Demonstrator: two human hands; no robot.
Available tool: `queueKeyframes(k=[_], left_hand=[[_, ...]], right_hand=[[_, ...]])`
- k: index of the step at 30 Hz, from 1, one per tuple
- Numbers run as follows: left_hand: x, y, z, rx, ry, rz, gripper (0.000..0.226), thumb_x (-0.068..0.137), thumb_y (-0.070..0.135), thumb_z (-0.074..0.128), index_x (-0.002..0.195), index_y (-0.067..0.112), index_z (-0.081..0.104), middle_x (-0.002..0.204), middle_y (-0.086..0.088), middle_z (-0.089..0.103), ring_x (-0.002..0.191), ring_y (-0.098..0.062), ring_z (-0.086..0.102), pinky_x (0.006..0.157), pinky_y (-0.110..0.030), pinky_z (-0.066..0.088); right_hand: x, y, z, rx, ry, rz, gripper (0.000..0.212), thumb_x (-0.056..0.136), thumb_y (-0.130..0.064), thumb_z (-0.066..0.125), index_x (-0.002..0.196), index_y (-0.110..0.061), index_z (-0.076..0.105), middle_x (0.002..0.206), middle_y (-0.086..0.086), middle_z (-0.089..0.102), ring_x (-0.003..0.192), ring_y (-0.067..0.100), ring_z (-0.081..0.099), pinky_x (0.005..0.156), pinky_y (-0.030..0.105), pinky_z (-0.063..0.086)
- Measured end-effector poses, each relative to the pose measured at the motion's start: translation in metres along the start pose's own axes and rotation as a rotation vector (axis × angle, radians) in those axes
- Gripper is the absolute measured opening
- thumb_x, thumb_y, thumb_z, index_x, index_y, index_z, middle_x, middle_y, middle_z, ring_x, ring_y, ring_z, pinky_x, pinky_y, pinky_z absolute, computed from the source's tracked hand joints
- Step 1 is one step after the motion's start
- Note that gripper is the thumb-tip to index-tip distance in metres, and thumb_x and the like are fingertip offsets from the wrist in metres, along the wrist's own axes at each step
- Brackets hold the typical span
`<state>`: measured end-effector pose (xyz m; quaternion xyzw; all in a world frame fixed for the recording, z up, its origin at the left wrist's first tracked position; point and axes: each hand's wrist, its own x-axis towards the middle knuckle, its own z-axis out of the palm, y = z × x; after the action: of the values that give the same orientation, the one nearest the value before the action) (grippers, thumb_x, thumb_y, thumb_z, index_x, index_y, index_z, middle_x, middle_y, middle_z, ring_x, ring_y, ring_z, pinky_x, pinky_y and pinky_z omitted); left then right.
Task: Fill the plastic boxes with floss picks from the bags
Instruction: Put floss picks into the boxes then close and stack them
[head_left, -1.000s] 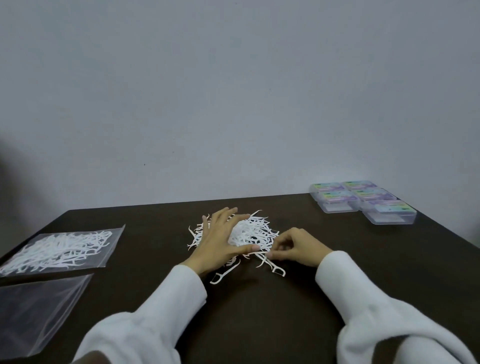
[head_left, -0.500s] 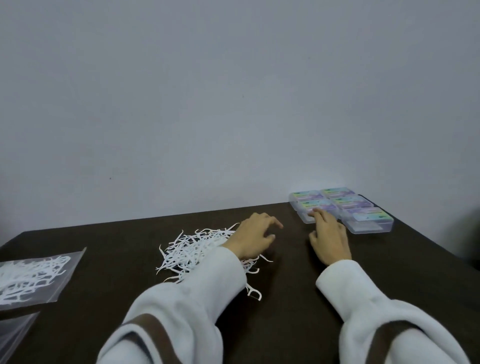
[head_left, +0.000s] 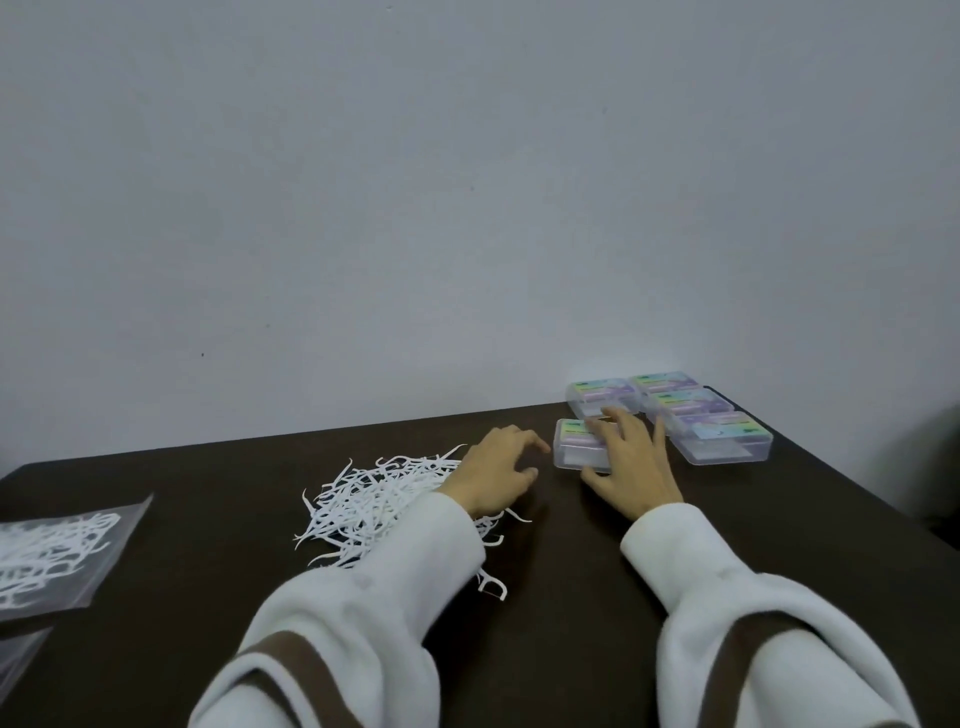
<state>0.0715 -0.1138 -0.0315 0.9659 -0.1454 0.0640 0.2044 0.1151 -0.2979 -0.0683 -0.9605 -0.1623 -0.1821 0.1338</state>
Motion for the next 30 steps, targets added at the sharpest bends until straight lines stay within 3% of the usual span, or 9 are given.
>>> queueKeyframes(k=[3,6,11,17,20,27,30], left_hand=[[-0.006,0.002,-0.001,0.004,0.026,0.019,0.034,0.093,0.016,0.052,0.128,0.018,0.053,0.129,-0.007,0.05,0.123,-0.021,0.041,0.104,-0.038,0.035],[-0.011,0.005,-0.002,0.016,0.046,0.039,0.035,0.093,0.014,0.052,0.128,0.014,0.052,0.129,-0.006,0.05,0.122,-0.02,0.043,0.102,-0.036,0.036],[-0.011,0.017,-0.004,0.062,0.053,0.087,0.04,0.091,0.011,0.052,0.131,0.012,0.051,0.132,-0.005,0.051,0.121,-0.022,0.048,0.102,-0.037,0.039],[-0.01,0.03,0.0,0.19,0.067,0.167,0.045,0.09,0.012,0.055,0.135,0.015,0.049,0.132,-0.004,0.054,0.122,-0.023,0.048,0.102,-0.039,0.039],[-0.01,0.033,0.0,0.221,0.084,0.212,0.043,0.092,0.011,0.052,0.135,0.014,0.051,0.13,-0.009,0.059,0.119,-0.028,0.052,0.099,-0.038,0.041],[-0.016,0.044,-0.007,0.356,0.074,0.281,0.04,0.095,0.023,0.051,0.132,0.007,0.049,0.121,-0.016,0.061,0.108,-0.033,0.057,0.09,-0.043,0.044],[-0.019,0.048,-0.008,0.441,0.098,0.282,0.036,0.095,0.024,0.05,0.126,0.005,0.049,0.118,-0.014,0.061,0.104,-0.033,0.057,0.083,-0.039,0.043]], right_hand=[[-0.003,0.0,-0.003,0.138,-0.061,0.003,0.066,0.081,-0.035,0.064,0.139,-0.024,0.035,0.146,0.004,0.03,0.133,0.021,0.029,0.112,0.038,0.026],[-0.006,-0.004,-0.005,0.119,-0.091,-0.006,0.071,0.078,-0.041,0.066,0.14,-0.029,0.033,0.151,0.004,0.02,0.136,0.025,0.019,0.11,0.042,0.025],[-0.011,-0.005,-0.008,0.46,-0.141,0.053,0.069,0.072,-0.032,0.076,0.132,-0.023,0.042,0.127,0.004,0.047,0.119,0.02,0.046,0.1,0.033,0.04],[-0.02,-0.012,-0.016,0.769,-0.099,0.078,0.07,0.066,-0.026,0.082,0.127,-0.025,0.047,0.126,0.002,0.052,0.116,0.017,0.05,0.103,0.034,0.042],[-0.024,-0.006,-0.024,0.817,-0.102,0.104,0.067,0.07,-0.021,0.08,0.127,-0.025,0.045,0.127,0.003,0.051,0.115,0.016,0.048,0.097,0.029,0.04],[-0.026,-0.004,-0.032,0.856,-0.083,0.122,0.067,0.069,-0.019,0.08,0.127,-0.024,0.047,0.131,0.005,0.051,0.12,0.023,0.048,0.102,0.038,0.042],[-0.027,-0.007,-0.032,0.873,-0.077,0.102,0.065,0.069,-0.019,0.08,0.126,-0.024,0.048,0.13,0.005,0.051,0.119,0.024,0.048,0.1,0.038,0.043]])
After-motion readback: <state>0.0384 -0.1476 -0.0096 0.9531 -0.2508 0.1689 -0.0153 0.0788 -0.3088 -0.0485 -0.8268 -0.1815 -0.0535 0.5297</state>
